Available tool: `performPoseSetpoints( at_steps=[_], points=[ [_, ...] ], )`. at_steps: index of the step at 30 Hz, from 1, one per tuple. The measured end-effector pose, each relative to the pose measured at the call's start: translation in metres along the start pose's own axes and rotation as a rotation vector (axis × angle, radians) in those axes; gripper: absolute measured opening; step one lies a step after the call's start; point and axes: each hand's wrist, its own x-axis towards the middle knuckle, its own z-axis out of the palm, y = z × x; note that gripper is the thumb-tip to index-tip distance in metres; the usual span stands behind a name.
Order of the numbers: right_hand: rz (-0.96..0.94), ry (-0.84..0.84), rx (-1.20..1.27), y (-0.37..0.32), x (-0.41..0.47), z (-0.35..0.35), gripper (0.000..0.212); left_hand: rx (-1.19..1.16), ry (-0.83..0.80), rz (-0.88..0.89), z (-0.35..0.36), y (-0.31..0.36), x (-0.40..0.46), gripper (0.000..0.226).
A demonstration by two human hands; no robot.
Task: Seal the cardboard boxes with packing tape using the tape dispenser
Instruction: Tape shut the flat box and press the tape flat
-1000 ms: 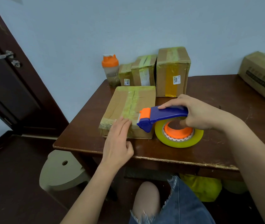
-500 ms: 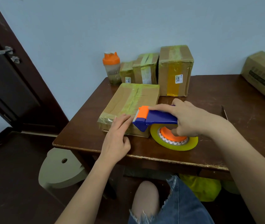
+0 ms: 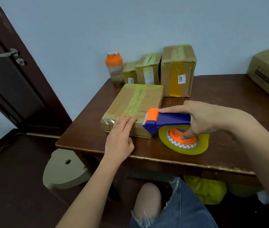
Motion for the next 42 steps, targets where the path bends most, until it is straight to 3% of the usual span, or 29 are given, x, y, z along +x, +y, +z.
performPoseSetpoints(
  at_steps=[9,20,25,28,36,42],
  points=[
    [0.102,0.002,-0.022,0.027,-0.036,-0.010,0.090,-0.013,-0.009,-0.021,0.004,0.001,0.002,0.069],
    [0.063,0.038,-0.080,0.020,-0.034,-0.001,0.084,0.036,-0.038,-0.063,0.000,0.011,0.003,0.067],
    [0.056,0.064,-0.069,0.019,-0.034,0.000,0.085,0.044,-0.043,0.125,0.000,0.029,0.002,0.076],
    [0.066,0.051,-0.072,0.016,-0.033,-0.001,0.085,-0.033,-0.063,0.115,0.007,0.032,-0.001,0.079],
    [0.114,0.037,-0.159,0.004,-0.029,-0.003,0.082,0.053,0.062,0.146,0.021,0.026,0.004,0.053],
    [0.153,-0.015,-0.267,-0.019,-0.019,-0.007,0.076,0.059,0.133,0.179,0.026,0.022,0.004,0.047]
  ],
)
